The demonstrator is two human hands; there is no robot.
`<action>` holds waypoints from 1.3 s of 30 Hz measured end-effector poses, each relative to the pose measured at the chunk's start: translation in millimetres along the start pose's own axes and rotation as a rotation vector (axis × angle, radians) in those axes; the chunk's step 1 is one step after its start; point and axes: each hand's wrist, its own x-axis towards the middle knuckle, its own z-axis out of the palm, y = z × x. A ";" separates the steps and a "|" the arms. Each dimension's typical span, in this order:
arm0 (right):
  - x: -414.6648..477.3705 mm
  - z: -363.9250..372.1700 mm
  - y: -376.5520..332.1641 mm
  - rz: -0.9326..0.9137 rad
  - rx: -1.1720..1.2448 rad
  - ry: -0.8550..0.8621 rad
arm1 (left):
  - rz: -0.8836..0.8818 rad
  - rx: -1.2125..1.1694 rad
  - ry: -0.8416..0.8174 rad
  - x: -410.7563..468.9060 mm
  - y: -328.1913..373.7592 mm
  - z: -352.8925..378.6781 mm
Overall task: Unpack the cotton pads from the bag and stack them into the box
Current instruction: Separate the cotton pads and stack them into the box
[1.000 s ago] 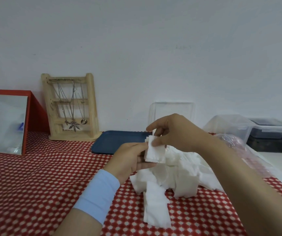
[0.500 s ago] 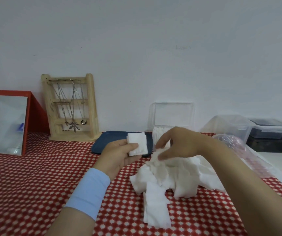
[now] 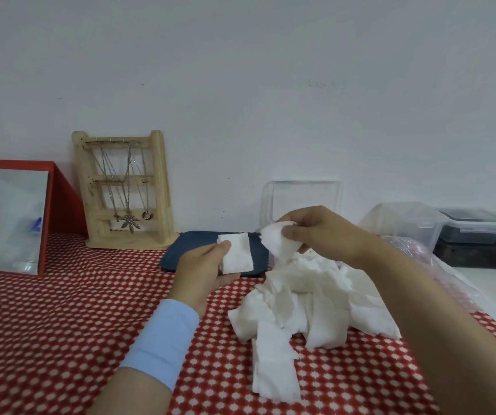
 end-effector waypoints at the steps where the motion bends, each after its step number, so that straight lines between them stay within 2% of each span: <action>1: -1.2 -0.9 -1.3 -0.019 0.000 -0.027 | -0.011 -0.006 -0.033 -1.3 0.3 1.1; 5: -3.3 0.2 -8.4 -0.034 -0.062 -0.047 | -0.053 0.033 -0.189 -7.6 0.9 7.9; 9: -3.6 4.8 -13.7 -0.032 -0.040 -0.067 | -0.073 0.083 -0.263 -10.5 -0.4 13.0; 13: -2.0 11.8 -15.1 -0.045 -0.119 -0.054 | -0.101 0.057 -0.353 -14.4 1.7 16.8; 21: 1.9 18.8 -9.5 -0.021 -0.313 0.076 | -0.120 -0.039 -0.364 -15.8 1.9 20.6; 24: 3.6 20.3 -5.6 0.000 -0.310 0.106 | -0.055 0.058 -0.377 -15.2 0.8 18.2; 26: 4.7 18.0 -1.8 0.029 -0.235 0.149 | -0.030 0.106 -0.333 -10.9 -1.5 14.2; 28: 6.1 12.3 4.8 0.038 -0.331 0.179 | -0.042 0.084 -0.240 -5.0 -3.2 8.8; 30: 5.6 8.0 10.7 0.069 -0.505 0.102 | -0.055 0.051 -0.168 -0.4 -2.7 3.7; 35: -1.8 12.4 10.0 0.170 -0.693 -0.299 | -0.068 0.021 -0.130 3.5 -4.6 3.0; 39: 0.6 21.3 15.9 0.126 -0.768 -0.274 | -0.052 0.038 -0.140 4.7 -8.3 4.4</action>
